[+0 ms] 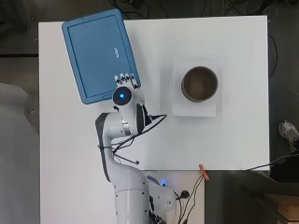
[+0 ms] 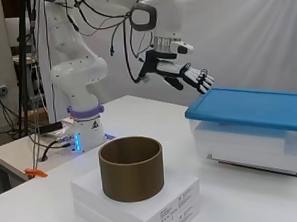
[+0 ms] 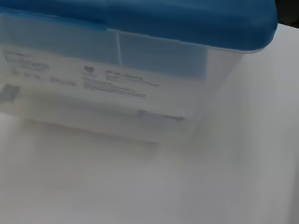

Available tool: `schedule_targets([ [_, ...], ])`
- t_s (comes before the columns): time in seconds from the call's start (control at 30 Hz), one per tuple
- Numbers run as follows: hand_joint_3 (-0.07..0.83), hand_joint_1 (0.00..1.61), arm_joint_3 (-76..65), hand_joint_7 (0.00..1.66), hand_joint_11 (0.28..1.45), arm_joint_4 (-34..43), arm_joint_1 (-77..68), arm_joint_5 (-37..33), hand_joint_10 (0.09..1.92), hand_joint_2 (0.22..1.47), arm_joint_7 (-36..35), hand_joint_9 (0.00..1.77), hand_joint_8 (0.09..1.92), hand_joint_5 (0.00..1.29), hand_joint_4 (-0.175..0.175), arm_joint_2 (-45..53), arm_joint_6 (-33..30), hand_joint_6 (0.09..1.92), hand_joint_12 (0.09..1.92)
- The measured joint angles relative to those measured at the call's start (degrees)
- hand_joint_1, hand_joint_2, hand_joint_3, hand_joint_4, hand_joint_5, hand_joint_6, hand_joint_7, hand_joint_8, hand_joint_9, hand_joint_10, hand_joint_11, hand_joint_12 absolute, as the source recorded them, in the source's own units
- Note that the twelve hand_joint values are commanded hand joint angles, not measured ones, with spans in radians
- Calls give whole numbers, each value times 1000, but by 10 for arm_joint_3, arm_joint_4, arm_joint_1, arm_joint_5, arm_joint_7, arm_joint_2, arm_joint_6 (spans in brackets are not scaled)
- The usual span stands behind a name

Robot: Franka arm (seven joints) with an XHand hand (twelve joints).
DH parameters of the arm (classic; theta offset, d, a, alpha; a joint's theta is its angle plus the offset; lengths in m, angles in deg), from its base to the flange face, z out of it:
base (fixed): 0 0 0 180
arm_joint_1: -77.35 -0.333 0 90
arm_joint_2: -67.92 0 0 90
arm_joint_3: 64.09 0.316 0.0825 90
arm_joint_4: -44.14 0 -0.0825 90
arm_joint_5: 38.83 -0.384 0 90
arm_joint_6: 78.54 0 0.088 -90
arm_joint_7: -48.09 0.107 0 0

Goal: Teleoperate dual arm-hand system to remove items from a box

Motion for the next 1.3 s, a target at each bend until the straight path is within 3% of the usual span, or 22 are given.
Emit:
schedule_targets([
  [0.2, -3, 567, 7, 131, 422, -26, -4, 52, 87, 762, -19, 267, 87, 88, 9, 13, -95, 87, 87],
  [0.33, 15, 562, 16, 148, 402, -33, -7, 49, 87, 809, -12, 251, 87, 87, 0, 18, -110, 87, 87],
  [0.53, 12, 479, 25, 134, 391, -42, -11, 24, 87, 822, -66, 224, 87, 79, -10, 38, -138, 87, 87],
  [0.73, -8, 480, 47, 32, 384, -55, -14, 24, 87, 786, 33, 162, 87, 10, -22, 74, -190, 87, 87],
  [0.77, -6, 539, 51, 26, 384, -56, -14, 37, 87, 788, 53, 158, 87, 9, -23, 79, -196, 87, 87],
  [0.8, 32, 801, 57, 164, 407, -54, -14, 53, 87, 921, 77, 273, 87, 200, 3, 86, -200, 87, 87],
  [0.87, 69, 1201, 62, 471, 459, -44, -15, 72, 87, 1122, 94, 542, 87, 510, -8, 101, -199, 87, 87],
  [0.93, 66, 1322, 56, 562, 448, -27, -17, 47, 87, 1188, 61, 611, 87, 608, -28, 109, -178, 87, 87],
  [0.97, 69, 1273, 54, 565, 437, -23, -17, 25, 87, 1215, 42, 609, 87, 620, -34, 109, -171, 87, 87],
  [1.03, 54, 1002, 49, 553, 424, -17, -18, -27, 87, 1304, 4, 597, 87, 614, -43, 110, -162, 87, 87],
  [1.1, 44, 840, 48, 543, 421, -10, -19, -67, 87, 1355, -15, 590, 87, 600, -49, 109, -154, 87, 87],
  [1.3, 19, 678, 56, 553, 425, 31, -26, -31, 87, 1397, -37, 597, 87, 626, -47, 78, -129, 87, 87],
])
